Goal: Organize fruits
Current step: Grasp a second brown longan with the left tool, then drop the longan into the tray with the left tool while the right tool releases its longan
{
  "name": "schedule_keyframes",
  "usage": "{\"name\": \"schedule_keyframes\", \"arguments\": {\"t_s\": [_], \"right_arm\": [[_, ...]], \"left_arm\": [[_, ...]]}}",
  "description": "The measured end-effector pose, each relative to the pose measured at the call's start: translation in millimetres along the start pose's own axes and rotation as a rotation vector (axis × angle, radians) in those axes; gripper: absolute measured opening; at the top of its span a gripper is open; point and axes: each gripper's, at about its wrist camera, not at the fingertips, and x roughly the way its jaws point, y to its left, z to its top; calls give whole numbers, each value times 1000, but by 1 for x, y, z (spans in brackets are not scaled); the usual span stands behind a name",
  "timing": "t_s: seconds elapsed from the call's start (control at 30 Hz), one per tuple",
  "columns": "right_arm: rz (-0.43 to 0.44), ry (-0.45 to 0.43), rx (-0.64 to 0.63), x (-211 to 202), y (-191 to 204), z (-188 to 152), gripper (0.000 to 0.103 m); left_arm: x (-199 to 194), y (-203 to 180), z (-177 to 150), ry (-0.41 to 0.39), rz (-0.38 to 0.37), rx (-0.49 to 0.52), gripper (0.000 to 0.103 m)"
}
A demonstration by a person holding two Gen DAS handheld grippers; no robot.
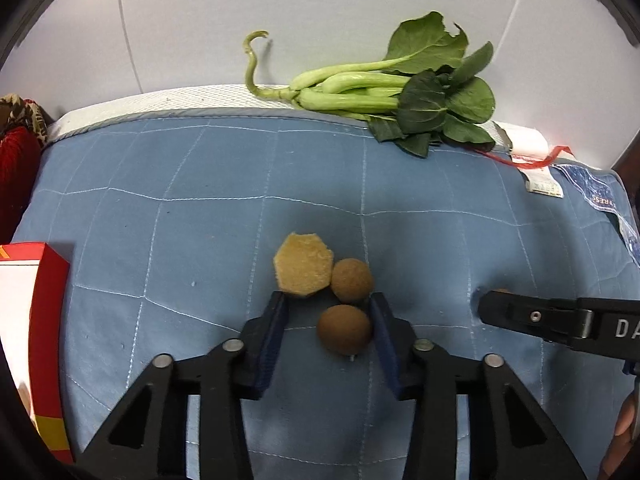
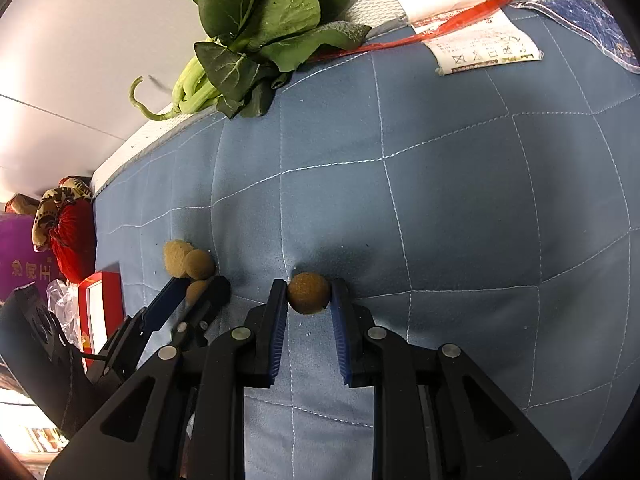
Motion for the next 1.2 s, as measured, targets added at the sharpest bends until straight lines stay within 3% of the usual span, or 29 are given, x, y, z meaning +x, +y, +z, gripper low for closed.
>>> {"name": "schedule_keyframes", "arguments": {"t_s": [0.07, 0.37, 0.57, 0.77, 1.2], "right_arm": [[0, -3, 0, -1, 1, -1, 20], [41, -19, -49, -10, 19, -7, 20], [86, -20, -112, -11, 44, -17, 20], [150, -16, -211, -3, 86, -32, 20], [299, 2, -518, 34, 214, -114, 20]], "left_arm": [[-2, 2, 0, -9, -17, 2, 27], [-24, 9, -9, -14, -42, 51, 26], [-66, 30, -17, -47, -33, 79, 26], [-115, 72, -29, -104, 58, 78, 26], [-164, 214, -42, -128, 266, -128, 26]]}}
